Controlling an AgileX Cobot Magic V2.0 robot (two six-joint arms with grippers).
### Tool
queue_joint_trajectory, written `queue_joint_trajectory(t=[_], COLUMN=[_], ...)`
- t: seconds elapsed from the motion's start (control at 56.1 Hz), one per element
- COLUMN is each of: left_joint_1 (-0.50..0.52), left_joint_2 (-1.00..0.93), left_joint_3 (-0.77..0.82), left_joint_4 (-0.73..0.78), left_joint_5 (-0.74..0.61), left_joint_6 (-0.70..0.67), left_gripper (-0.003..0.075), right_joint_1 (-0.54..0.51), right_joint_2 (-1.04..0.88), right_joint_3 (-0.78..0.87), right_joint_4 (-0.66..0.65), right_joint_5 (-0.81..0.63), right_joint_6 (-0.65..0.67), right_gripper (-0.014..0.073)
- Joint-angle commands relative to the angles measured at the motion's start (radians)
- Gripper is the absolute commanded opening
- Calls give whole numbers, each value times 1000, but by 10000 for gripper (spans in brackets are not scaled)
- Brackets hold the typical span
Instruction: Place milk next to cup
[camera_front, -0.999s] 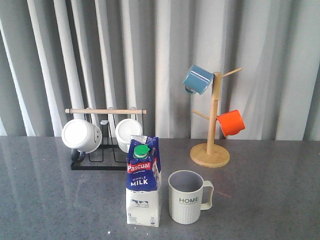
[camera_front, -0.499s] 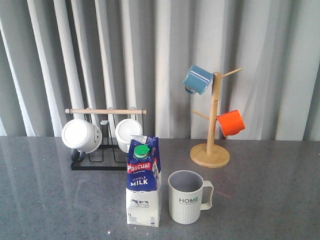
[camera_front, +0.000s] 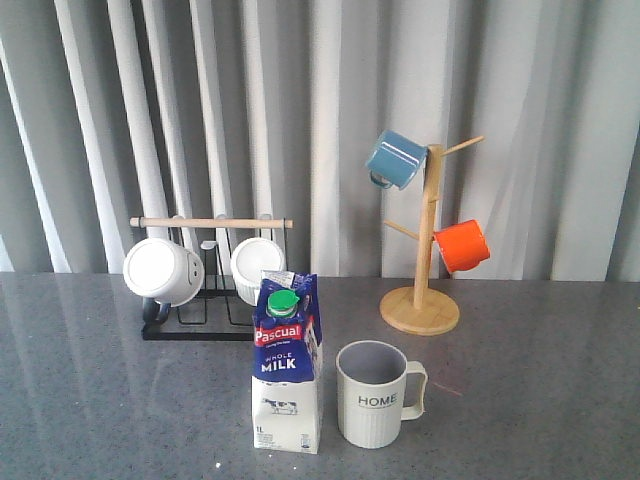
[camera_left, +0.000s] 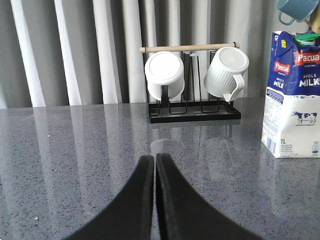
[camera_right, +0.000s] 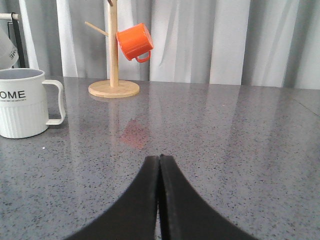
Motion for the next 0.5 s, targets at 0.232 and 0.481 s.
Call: queue_joint_trajectory(t=[0.232, 0.481], left_joint_1=[-3, -3], left_joint_2=[-12, -12], left_joint_3=[-22, -22], left_joint_4=[-10, -10], left_joint_5=[-69, -69], left_joint_6=[-3, -3], left_gripper=[-6, -6], right_joint_1=[-7, -7], right_joint_2=[-17, -17], right_joint_3=[9, 9], right_joint_4=[-135, -134], right_joint_5=[-65, -66], right_joint_6=[132, 133], right_gripper=[-8, -8])
